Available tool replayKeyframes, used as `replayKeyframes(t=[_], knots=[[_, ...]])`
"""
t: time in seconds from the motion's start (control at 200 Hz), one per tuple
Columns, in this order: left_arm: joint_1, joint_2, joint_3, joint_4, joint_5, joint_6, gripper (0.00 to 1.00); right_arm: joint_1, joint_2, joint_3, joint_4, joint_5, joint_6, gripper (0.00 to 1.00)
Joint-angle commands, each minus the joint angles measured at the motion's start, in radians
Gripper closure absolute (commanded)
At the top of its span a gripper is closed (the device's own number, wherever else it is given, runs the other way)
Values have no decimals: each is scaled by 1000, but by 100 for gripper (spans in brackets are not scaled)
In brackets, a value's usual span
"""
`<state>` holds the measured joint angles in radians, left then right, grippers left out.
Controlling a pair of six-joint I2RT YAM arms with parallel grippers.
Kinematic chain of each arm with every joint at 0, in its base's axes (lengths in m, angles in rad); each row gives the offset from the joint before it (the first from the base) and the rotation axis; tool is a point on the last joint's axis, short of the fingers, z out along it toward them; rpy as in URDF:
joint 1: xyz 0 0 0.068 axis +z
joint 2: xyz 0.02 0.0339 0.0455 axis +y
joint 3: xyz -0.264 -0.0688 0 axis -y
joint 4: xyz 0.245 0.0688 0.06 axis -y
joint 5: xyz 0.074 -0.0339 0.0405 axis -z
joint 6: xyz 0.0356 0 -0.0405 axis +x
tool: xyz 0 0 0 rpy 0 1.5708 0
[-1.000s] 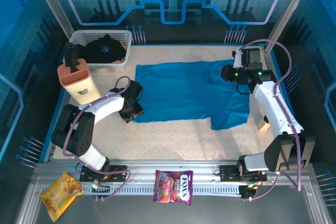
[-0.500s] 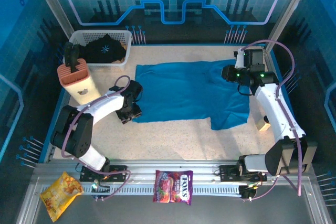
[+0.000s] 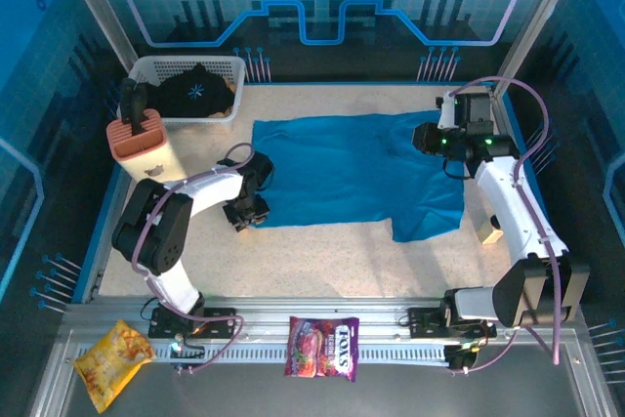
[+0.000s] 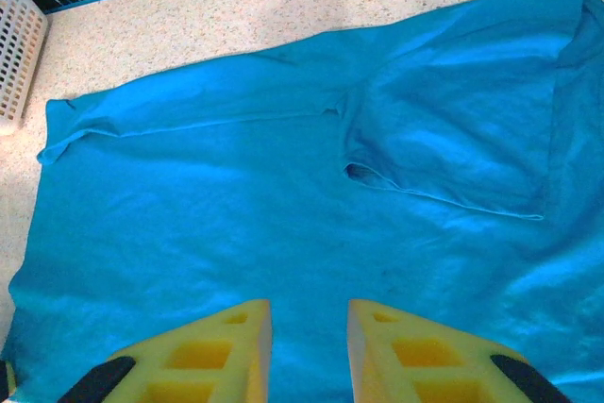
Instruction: Fold and stack the t-shirts
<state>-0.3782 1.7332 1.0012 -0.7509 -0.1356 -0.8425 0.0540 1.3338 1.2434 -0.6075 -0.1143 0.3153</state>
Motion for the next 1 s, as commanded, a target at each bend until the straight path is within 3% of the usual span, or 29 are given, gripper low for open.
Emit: replayKeyframes(t=[0.0,0.195,0.335,0.44,0.535,0.621,0.796,0.866,0.996], knots=[[-5,89,19,57,-8,31,71,-15,-31,0,0,-26,-31,72],[-5,132,56,74,-16,56,100,-11,-142,7,23,-80,-153,67],[-5,87,42,74,-38,67,100,7,-248,14,10,-108,-339,55],[-5,39,24,74,-37,80,100,55,-321,-50,-14,-71,-666,53],[-5,-8,4,81,-22,93,100,135,-389,-121,-75,41,-976,47],[-5,-37,-20,106,2,104,100,182,-395,-119,-199,127,-1153,44],[-5,-63,-50,162,54,132,100,208,-251,-65,-571,255,-1337,44],[-5,-78,-55,176,69,142,100,224,-217,-142,-584,300,-1378,44],[-5,-116,-61,182,81,163,100,192,-134,-261,-469,263,-1402,53]])
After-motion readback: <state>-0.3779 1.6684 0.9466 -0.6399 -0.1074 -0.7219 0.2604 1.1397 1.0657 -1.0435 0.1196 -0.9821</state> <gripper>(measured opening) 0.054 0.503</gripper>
